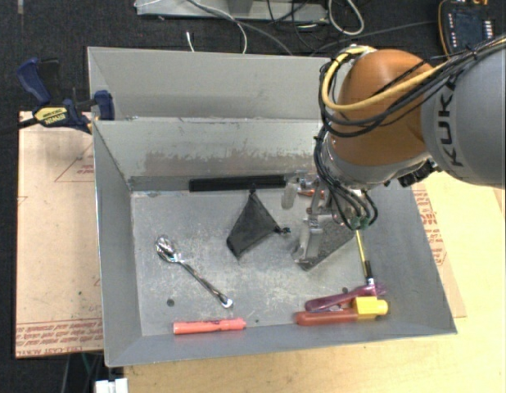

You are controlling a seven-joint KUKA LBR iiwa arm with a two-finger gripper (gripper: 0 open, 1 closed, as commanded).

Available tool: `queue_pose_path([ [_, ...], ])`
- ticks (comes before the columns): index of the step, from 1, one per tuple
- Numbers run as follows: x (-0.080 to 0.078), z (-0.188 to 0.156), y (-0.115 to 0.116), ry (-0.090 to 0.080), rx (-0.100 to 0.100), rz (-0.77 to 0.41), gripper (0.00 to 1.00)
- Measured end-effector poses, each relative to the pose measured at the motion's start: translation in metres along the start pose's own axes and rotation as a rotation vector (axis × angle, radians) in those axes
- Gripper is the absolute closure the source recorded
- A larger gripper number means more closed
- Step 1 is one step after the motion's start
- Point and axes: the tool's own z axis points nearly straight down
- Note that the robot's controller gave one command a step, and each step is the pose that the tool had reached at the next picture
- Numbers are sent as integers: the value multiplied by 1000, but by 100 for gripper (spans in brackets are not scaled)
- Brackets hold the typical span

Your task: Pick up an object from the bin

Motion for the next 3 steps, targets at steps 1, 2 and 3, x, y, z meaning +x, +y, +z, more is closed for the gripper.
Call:
queue_pose_path([
  [1,-2,-4,0,-8,0,2,0],
  [2,-39,88,26,-10,0,-291,0],
  [3,-57,63,55,-14,0,-292,0],
])
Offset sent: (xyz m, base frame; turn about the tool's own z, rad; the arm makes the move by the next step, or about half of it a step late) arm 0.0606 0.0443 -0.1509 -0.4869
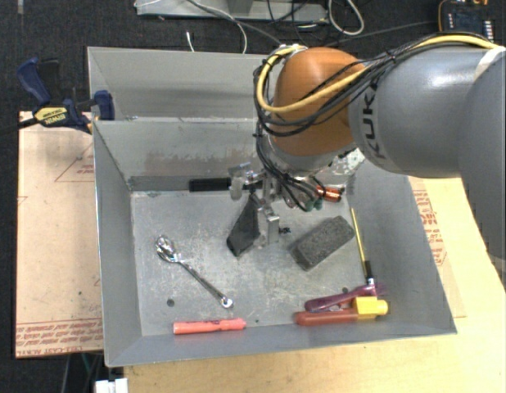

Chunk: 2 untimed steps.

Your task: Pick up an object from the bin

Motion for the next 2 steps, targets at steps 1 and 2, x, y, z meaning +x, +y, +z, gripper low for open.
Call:
queue_pose_path([
  [1,-10,17,-22,4,-3,-359,0],
  [2,-5,88,-39,-7,-1,-716,0],
])
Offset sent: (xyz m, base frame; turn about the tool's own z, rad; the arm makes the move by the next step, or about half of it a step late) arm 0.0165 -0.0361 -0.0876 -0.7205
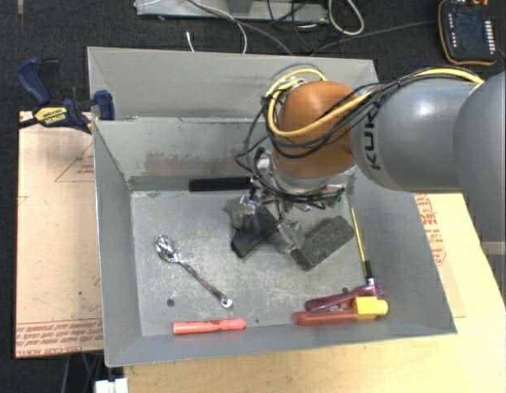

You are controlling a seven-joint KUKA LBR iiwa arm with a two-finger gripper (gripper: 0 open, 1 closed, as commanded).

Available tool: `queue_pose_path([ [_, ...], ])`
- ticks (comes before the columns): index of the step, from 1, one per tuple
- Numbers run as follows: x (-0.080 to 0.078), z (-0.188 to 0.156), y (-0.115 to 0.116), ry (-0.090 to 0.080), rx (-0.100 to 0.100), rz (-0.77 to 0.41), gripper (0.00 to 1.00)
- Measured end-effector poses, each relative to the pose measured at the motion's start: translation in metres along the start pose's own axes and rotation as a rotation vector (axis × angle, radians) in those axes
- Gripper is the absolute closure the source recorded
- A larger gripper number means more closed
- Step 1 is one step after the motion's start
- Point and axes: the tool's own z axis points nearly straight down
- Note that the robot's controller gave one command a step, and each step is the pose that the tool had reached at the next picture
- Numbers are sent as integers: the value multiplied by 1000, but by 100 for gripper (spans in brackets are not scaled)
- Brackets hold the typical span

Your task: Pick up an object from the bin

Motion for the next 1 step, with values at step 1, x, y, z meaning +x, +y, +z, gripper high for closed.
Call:
queue_pose_path([
  [1,-4,-2,-3,1,-2,-104,100],
])
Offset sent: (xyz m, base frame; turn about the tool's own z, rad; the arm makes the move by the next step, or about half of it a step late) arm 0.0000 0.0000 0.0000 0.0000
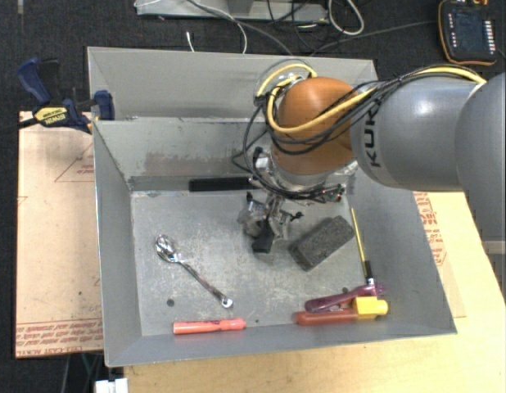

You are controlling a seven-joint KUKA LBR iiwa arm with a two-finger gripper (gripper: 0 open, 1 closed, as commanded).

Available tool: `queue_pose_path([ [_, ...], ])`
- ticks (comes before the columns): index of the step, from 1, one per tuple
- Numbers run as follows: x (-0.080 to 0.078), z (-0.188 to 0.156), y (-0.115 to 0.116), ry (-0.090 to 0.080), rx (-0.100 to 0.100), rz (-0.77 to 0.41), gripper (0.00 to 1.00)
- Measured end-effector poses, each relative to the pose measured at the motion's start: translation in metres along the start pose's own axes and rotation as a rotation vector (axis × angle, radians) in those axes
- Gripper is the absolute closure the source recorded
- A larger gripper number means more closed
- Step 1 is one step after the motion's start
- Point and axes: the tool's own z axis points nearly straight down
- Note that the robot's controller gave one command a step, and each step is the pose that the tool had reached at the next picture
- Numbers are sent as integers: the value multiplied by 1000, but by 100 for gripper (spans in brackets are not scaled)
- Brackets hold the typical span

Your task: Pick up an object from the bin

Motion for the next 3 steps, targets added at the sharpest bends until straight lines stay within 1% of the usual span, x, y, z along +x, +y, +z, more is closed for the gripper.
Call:
queue_pose_path([
  [1,-1,0,-1,0,-1,-31,100],
  [2,-1,-19,0,0,-3,-28,100],
  [3,-2,-54,1,-1,-4,-27,100],
])
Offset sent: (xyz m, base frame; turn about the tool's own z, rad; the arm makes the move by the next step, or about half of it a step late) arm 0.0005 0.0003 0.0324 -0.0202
